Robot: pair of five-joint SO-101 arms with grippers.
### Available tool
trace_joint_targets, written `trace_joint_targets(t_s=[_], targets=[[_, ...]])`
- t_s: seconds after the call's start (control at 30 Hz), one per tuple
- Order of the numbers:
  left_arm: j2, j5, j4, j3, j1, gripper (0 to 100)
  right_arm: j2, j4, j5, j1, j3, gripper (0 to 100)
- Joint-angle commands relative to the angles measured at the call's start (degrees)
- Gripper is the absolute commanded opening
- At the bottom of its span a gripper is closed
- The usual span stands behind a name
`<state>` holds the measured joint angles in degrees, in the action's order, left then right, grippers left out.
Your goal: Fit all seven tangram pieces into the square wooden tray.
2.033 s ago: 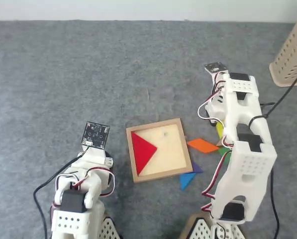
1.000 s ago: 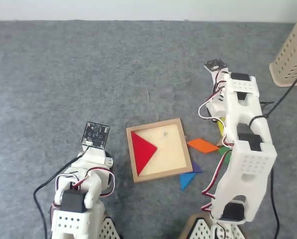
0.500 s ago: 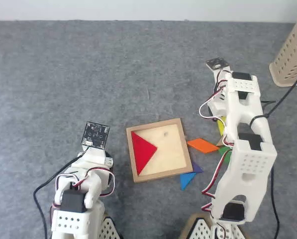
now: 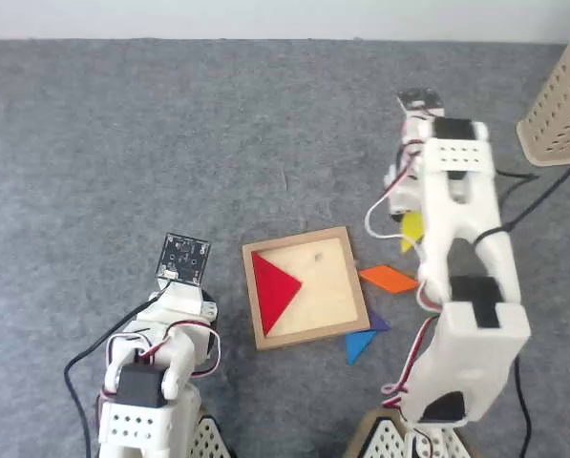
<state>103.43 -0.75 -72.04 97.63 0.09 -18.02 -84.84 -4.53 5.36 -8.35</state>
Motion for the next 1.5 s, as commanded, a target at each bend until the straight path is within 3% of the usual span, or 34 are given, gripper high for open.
trace_joint_targets(t_s=[0.0, 0.1, 0.3, 0.67, 1.23, 1.47], targets=[[1.23, 0.44, -0.35, -1.10, -0.35, 1, 5.32, -4.79, 13.89, 5.76, -1.93, 23.1], [1.23, 0.44, -0.35, -1.10, -0.35, 1, 3.65, -4.88, 25.76, 11.03, -2.02, 23.2], [1.23, 0.44, -0.35, -1.10, -0.35, 1, -2.59, -0.66, 35.43, 19.82, -2.20, 23.4], [1.23, 0.44, -0.35, -1.10, -0.35, 1, -4.79, 4.26, 56.09, 24.22, -2.20, 23.5], [1.23, 0.44, -0.35, -1.10, -0.35, 1, -4.79, 6.99, 60.48, 29.67, -2.02, 23.6], [1.23, 0.44, -0.35, -1.10, -0.35, 1, -4.79, 6.46, 60.48, 29.67, -1.85, 40.3]])
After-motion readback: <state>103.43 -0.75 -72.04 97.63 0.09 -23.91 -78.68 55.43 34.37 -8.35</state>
